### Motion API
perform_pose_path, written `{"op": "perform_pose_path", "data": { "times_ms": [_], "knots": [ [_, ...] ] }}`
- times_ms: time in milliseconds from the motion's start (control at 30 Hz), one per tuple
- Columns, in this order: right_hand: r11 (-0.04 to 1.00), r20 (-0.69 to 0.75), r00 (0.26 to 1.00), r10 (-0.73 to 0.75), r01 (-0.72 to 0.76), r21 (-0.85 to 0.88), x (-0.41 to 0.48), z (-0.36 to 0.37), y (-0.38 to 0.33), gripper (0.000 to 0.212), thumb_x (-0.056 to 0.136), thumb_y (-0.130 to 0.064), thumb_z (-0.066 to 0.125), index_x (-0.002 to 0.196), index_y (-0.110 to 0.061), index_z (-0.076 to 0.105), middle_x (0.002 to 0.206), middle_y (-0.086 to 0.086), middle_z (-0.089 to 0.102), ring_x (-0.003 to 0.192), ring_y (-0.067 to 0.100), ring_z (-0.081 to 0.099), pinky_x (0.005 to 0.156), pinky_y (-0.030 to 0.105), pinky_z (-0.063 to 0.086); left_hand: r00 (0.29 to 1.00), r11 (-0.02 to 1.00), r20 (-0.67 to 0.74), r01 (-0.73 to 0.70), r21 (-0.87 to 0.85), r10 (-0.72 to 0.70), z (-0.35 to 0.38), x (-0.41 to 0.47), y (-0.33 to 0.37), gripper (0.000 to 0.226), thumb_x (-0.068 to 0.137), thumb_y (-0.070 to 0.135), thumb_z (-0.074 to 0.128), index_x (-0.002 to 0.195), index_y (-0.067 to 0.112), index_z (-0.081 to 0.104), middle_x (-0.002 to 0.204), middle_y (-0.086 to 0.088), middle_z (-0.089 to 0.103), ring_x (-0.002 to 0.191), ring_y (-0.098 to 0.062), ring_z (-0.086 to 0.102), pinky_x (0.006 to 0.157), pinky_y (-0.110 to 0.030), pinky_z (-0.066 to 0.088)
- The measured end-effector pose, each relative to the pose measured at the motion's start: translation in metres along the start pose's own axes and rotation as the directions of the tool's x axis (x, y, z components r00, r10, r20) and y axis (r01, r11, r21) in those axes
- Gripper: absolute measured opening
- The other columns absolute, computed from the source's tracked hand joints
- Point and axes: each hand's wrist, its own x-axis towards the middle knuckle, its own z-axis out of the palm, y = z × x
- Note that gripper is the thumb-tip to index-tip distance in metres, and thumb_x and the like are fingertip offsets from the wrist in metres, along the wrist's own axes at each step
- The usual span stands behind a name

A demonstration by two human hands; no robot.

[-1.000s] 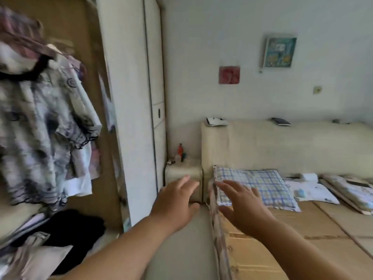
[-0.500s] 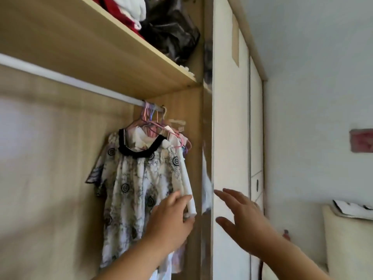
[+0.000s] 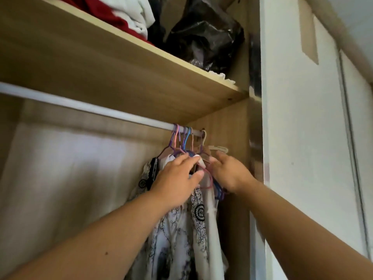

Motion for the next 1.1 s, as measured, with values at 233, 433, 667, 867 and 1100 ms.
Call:
{"op": "perform_pose_path", "data": {
  "times_ms": [233,433,667,867,1100],
  "knots": [
    [0.976,0.147,0.983,0.114,-0.083,-0.203,0.084,0.018,0.020,0.038,0.103,-0.016,0.029,0.133,-0.001,0.045,0.138,0.018,0.048,0.126,0.028,0.047,0.101,0.032,0.037,0.972,0.963,0.200,0.067,0.263,-0.122,0.010,0.038,-0.002,0.062,0.073,0.077,0.023,0.125,0.051,0.041,0.160,0.003,0.003,0.144,-0.028,0.010,0.114,-0.049,0.018],
    [0.928,0.193,0.957,0.216,-0.263,0.265,0.098,0.038,0.015,0.040,0.099,-0.031,0.044,0.125,-0.003,0.056,0.129,0.015,0.056,0.119,0.029,0.052,0.093,0.028,0.039,0.963,0.967,0.108,0.236,0.092,-0.245,0.005,0.039,-0.002,0.023,0.082,0.054,0.049,0.091,0.033,0.055,0.127,-0.003,0.047,0.109,-0.023,0.053,0.093,-0.040,0.047],
    [0.934,0.047,0.982,0.183,-0.189,0.302,0.100,0.069,0.016,0.027,0.092,-0.023,0.054,0.102,-0.002,0.067,0.109,0.018,0.065,0.105,0.032,0.060,0.088,0.034,0.047,0.950,0.960,0.146,0.261,0.101,-0.274,-0.009,0.025,-0.027,0.045,0.090,0.027,0.044,0.135,0.028,0.041,0.125,-0.007,0.058,0.090,-0.017,0.051,0.076,-0.026,0.040],
    [0.845,0.054,0.991,0.126,-0.136,0.518,0.093,0.084,-0.003,0.034,0.095,-0.027,0.054,0.083,0.001,0.071,0.088,0.018,0.069,0.082,0.026,0.062,0.075,0.030,0.047,0.954,0.958,0.112,0.264,0.112,-0.276,-0.037,0.009,-0.054,0.059,0.092,0.028,0.041,0.146,0.041,0.022,0.138,-0.002,0.050,0.107,-0.021,0.056,0.078,-0.020,0.045],
    [0.801,0.137,0.991,0.010,-0.090,0.592,0.077,0.095,-0.076,0.043,0.097,-0.031,0.049,0.088,0.007,0.067,0.078,0.021,0.064,0.050,0.018,0.040,0.057,0.029,0.036,0.936,0.949,0.164,0.316,-0.004,-0.311,-0.100,-0.024,-0.066,0.042,0.092,0.024,0.039,0.133,0.027,0.052,0.144,0.001,0.045,0.128,-0.014,0.043,0.107,-0.024,0.032]
  ]
}}
